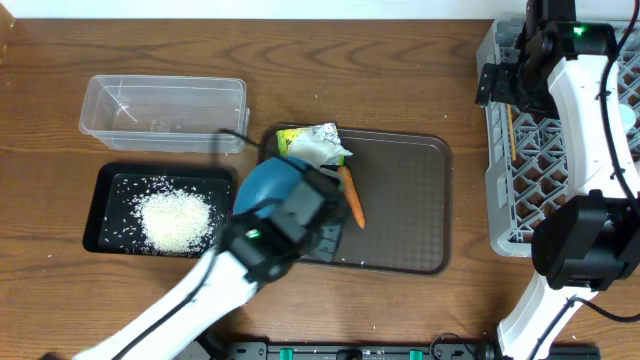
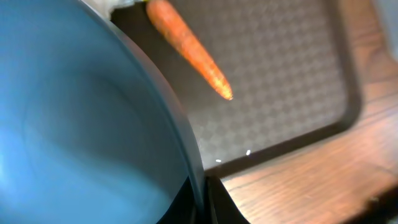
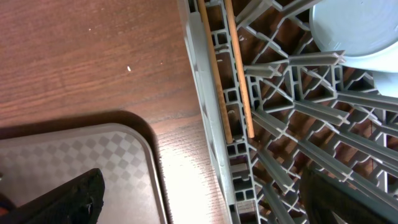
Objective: Sort waste into correct bins and load items into the dishwasher rack
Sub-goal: 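Carry the light-blue bowl right and set it on the brown tray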
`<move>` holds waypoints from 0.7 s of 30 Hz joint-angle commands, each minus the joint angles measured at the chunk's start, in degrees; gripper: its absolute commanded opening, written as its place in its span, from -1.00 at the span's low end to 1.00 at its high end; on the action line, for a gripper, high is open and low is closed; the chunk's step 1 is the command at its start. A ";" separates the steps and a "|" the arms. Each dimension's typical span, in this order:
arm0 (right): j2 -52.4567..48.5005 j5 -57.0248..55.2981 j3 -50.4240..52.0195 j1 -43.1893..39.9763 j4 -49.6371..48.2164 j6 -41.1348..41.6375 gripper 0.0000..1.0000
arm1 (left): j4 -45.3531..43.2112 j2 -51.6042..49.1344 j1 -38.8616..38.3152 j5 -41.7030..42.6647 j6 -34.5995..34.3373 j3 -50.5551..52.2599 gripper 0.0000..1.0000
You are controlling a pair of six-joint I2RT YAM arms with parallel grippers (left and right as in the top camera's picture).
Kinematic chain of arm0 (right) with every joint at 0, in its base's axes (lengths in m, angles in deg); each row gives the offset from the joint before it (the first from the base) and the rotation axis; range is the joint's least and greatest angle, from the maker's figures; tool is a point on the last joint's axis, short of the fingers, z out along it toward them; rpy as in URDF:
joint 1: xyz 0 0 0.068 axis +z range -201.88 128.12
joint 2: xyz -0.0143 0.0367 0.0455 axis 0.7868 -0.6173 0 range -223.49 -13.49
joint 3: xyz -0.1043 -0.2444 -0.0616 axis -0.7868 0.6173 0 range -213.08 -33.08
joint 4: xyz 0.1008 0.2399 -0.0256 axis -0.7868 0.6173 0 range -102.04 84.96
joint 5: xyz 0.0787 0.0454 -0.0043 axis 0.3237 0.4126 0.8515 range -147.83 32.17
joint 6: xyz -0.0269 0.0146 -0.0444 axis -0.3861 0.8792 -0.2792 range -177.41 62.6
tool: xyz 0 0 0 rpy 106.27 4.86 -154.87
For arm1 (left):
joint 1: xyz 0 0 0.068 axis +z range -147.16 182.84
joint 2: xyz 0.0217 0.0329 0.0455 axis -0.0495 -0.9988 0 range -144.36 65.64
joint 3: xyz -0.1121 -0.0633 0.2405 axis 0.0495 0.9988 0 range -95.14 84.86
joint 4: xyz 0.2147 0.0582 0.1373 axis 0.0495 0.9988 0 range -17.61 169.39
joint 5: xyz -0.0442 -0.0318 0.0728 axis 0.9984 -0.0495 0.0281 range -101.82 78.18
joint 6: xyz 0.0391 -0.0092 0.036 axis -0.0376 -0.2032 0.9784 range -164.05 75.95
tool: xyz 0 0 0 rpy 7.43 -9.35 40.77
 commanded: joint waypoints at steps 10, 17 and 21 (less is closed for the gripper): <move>0.98 -0.55 -0.26 -0.04 0.07 0.63 0.99 | -6.40 -11.15 -2.91 -4.68 -0.92 -1.22 -0.86; 0.98 -0.55 -0.26 -0.04 0.07 0.63 0.99 | -6.91 -14.23 -2.89 -4.68 -0.90 -1.22 -0.75; 0.98 -0.55 -0.26 -0.04 0.07 0.63 0.99 | -6.91 -14.38 -2.89 -4.68 -0.92 -1.25 -0.66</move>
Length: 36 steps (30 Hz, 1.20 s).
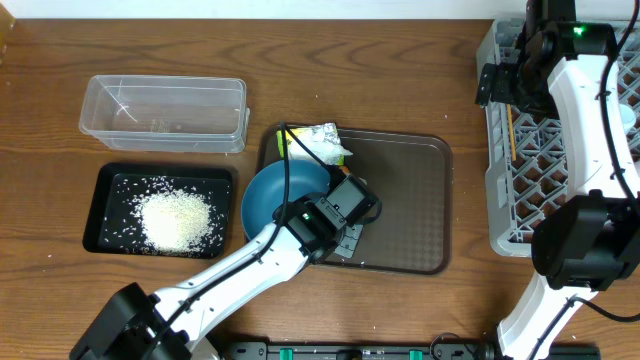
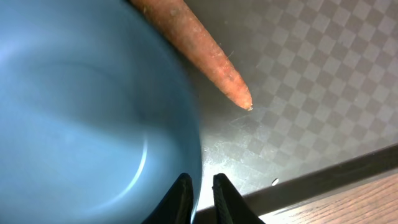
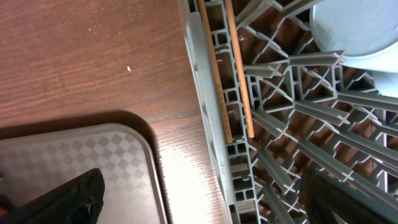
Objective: Sort waste into correct bins and load items into the dishwasher rack
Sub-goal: 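Carry the light-blue bowl right and set it on the brown tray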
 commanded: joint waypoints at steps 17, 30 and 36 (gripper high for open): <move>0.98 -0.55 -0.26 -0.04 0.04 0.63 0.98 | 9.57 22.14 10.60 -5.22 -2.67 -4.24 -0.17; 0.98 11.98 -0.26 -0.04 0.39 2.01 0.99 | 23.50 30.88 39.80 -5.20 -7.41 -4.24 0.46; 0.98 35.17 -0.26 0.17 1.86 1.86 0.99 | 26.69 30.82 51.67 -4.57 -10.88 -4.24 0.57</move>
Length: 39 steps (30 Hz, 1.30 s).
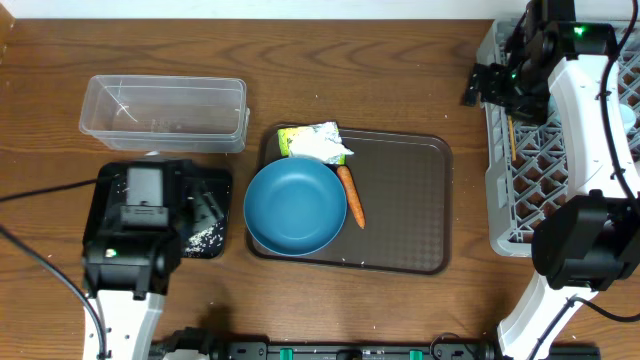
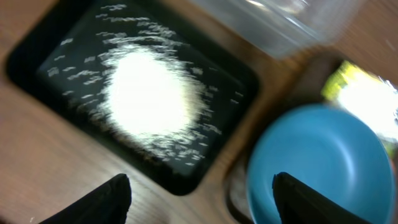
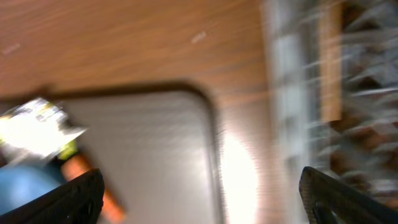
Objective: Sort waste into correct bins and load items into the dishwasher rack
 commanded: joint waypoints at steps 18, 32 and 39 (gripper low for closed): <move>-4.42 -5.22 0.48 27.10 -8.55 5.27 0.99 | 5.75 -1.49 12.79 -0.09 -5.81 -0.63 0.87; -14.29 -7.13 0.48 33.70 -7.56 9.94 0.72 | 6.80 -5.03 12.79 -0.11 -5.81 -0.61 0.89; -19.15 -7.06 0.48 33.75 -5.60 9.97 0.62 | 6.82 -5.16 12.79 -0.09 -5.81 -0.61 0.90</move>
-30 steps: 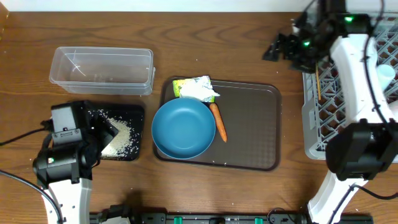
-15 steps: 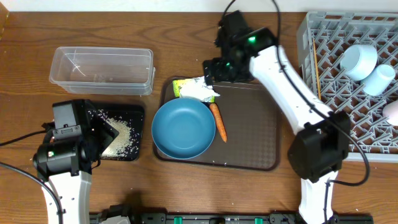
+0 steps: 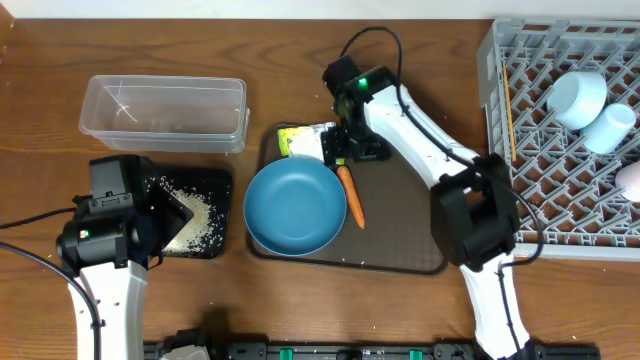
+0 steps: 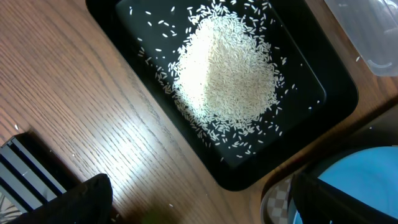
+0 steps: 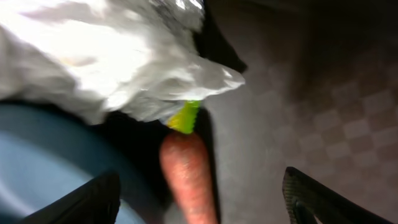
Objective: Sort waste into correct bins and load items into the dishwasher rack
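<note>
A blue bowl (image 3: pixel 295 207) sits on the brown tray (image 3: pixel 405 215). An orange carrot (image 3: pixel 350 197) lies just right of it, and a crumpled silver and green wrapper (image 3: pixel 305 142) lies at the tray's back left. My right gripper (image 3: pixel 350 147) hangs open low over the carrot's top end; in the right wrist view the carrot (image 5: pixel 189 171) lies between the fingers (image 5: pixel 87 199), under the wrapper (image 5: pixel 106 56). My left gripper (image 3: pixel 165 215) is open and empty at the black tray (image 4: pixel 311 87) of rice (image 4: pixel 227 68).
A clear plastic container (image 3: pixel 165 112) stands behind the black tray. The grey dishwasher rack (image 3: pixel 530 190) at the right holds white cups (image 3: pixel 580 95) and wooden chopsticks (image 3: pixel 508 110). The tray's right half is bare.
My right gripper was up by the rack's left edge and is now low over the wrapper and the carrot's top on the tray. The left arm sits a little lower and further left.
First my left gripper held the blue bowl by its rim, tilted above the tray. Then the bowl rested on the tray, the gripper still at its rim. Later the left gripper was away over the rice tray. The right gripper stayed by the rack and is now over the tray.
</note>
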`<move>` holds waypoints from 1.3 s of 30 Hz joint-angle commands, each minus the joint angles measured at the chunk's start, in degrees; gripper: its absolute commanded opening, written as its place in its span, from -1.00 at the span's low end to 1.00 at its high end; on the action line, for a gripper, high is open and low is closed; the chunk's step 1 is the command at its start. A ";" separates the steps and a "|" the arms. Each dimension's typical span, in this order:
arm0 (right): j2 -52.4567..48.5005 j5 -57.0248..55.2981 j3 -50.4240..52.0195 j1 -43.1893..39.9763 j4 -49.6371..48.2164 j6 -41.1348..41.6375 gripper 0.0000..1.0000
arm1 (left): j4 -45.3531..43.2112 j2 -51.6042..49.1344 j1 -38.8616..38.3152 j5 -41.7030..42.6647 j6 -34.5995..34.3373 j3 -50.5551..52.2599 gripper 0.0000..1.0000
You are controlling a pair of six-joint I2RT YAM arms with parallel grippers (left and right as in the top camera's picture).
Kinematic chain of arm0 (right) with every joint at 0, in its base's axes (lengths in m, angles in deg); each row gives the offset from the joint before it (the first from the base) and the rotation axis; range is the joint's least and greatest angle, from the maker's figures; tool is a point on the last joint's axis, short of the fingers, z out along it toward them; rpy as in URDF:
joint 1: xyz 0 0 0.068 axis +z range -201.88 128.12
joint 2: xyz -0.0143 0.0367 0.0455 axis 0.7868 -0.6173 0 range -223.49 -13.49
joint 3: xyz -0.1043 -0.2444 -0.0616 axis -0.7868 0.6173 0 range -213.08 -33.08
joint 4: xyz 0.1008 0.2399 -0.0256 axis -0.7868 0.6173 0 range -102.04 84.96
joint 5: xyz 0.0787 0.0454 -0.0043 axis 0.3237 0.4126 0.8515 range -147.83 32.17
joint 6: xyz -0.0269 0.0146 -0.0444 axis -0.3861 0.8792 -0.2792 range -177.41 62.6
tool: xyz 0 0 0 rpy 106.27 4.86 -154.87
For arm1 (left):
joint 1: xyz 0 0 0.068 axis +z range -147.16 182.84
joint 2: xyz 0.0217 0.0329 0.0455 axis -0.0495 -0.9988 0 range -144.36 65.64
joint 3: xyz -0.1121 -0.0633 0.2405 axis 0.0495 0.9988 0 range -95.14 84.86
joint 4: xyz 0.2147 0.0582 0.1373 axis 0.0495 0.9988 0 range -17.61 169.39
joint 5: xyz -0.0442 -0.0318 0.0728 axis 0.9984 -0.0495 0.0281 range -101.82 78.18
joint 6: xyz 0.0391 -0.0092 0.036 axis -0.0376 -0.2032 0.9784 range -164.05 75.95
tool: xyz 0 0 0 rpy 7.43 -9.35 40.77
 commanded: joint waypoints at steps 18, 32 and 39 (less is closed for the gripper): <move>-3.32 -3.48 3.98 0.55 2.38 0.90 0.45 | 0.20 -0.07 0.24 -0.11 -0.52 -0.61 0.92; -3.06 -4.26 4.90 -4.02 7.17 1.99 0.28 | 0.20 -0.07 0.24 -0.09 -0.52 -0.63 0.92; -1.01 -1.09 4.90 -5.57 8.57 0.46 0.31 | 0.22 -0.07 0.24 0.72 -0.50 -0.61 0.93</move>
